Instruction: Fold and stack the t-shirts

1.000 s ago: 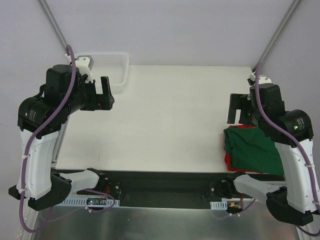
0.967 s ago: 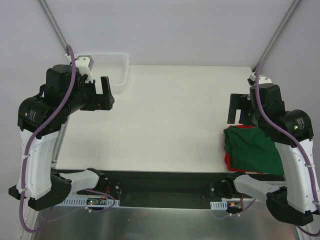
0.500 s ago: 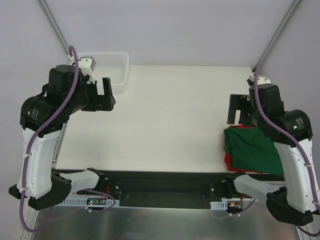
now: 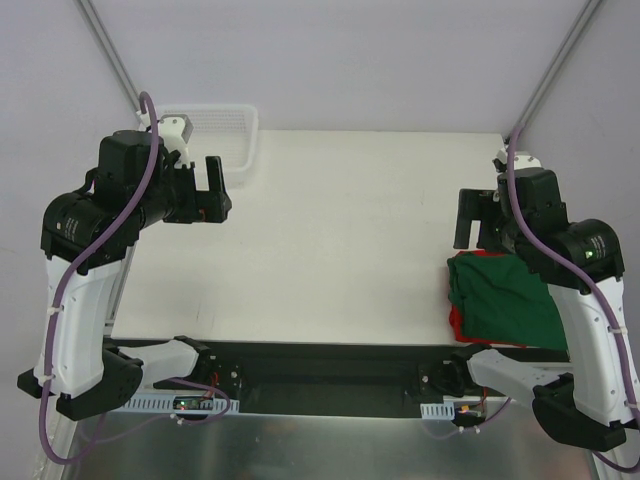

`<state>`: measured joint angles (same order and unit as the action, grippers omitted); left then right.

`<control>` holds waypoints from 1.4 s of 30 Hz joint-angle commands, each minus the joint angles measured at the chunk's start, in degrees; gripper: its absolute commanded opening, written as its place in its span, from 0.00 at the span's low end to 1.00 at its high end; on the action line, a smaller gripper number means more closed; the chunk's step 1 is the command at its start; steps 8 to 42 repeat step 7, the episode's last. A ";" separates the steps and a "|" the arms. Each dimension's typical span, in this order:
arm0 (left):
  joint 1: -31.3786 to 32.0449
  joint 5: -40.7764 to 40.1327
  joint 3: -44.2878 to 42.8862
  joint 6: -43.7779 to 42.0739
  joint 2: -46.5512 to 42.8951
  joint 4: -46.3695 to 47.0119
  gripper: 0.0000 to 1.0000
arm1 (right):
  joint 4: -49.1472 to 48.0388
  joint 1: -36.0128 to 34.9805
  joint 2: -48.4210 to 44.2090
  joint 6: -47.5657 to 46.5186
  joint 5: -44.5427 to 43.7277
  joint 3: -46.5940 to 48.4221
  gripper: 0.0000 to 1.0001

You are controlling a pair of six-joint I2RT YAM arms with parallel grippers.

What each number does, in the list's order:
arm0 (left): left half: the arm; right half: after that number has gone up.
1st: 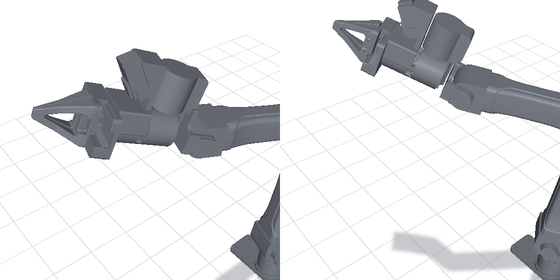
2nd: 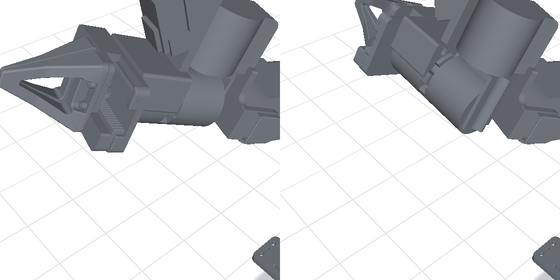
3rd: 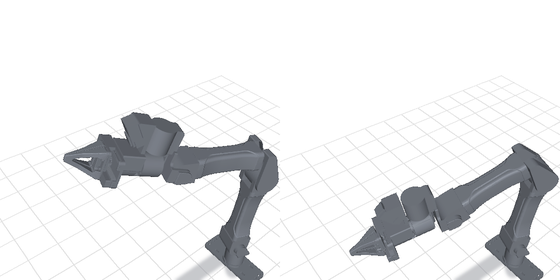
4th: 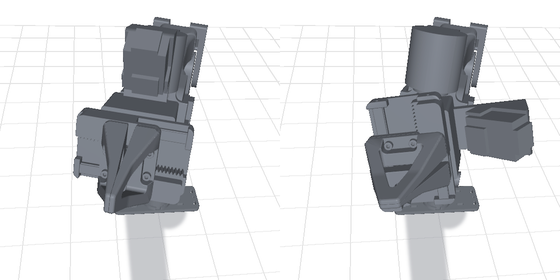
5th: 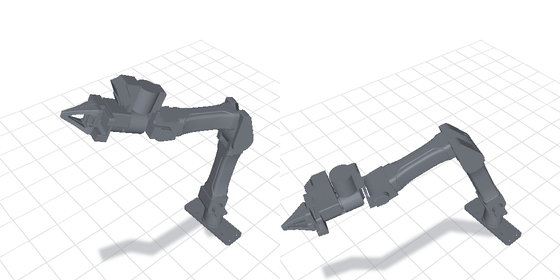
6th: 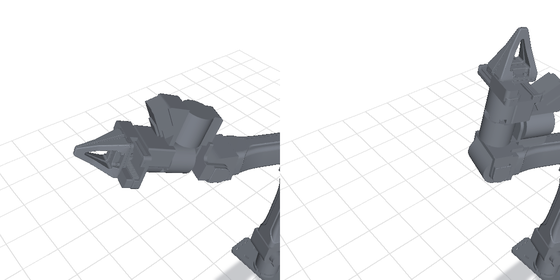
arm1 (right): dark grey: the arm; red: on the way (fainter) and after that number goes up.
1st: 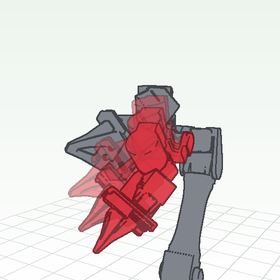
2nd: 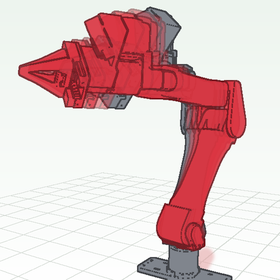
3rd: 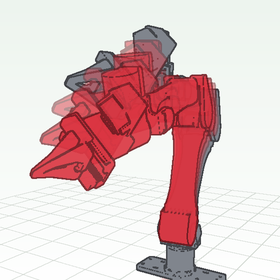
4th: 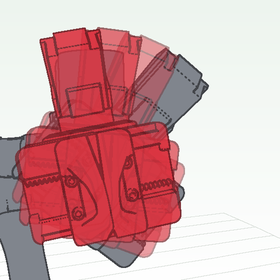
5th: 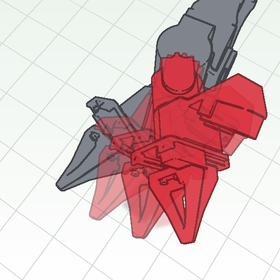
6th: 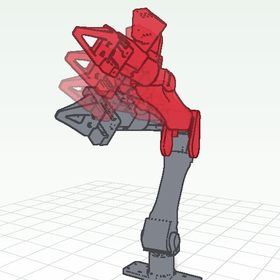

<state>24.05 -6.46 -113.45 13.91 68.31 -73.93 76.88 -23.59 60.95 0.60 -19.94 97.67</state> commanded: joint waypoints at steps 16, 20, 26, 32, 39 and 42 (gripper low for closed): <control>0.29 0.48 1.12 -0.46 -1.16 1.25 0.99 | 4.16 0.22 -1.79 -0.34 -0.80 0.24 0.96; 0.29 0.48 1.12 -0.46 -1.16 1.25 0.99 | 4.16 0.22 -1.79 -0.34 -0.80 0.24 0.96; 0.29 0.48 1.12 -0.46 -1.16 1.25 0.99 | 4.16 0.22 -1.79 -0.34 -0.80 0.24 0.96; 0.29 0.48 1.12 -0.46 -1.16 1.25 0.99 | 4.16 0.22 -1.79 -0.34 -0.80 0.24 0.96; 0.29 0.48 1.12 -0.46 -1.16 1.25 0.99 | 4.16 0.22 -1.79 -0.34 -0.80 0.24 0.96; 0.29 0.48 1.12 -0.46 -1.16 1.25 0.99 | 4.16 0.22 -1.79 -0.34 -0.80 0.24 0.96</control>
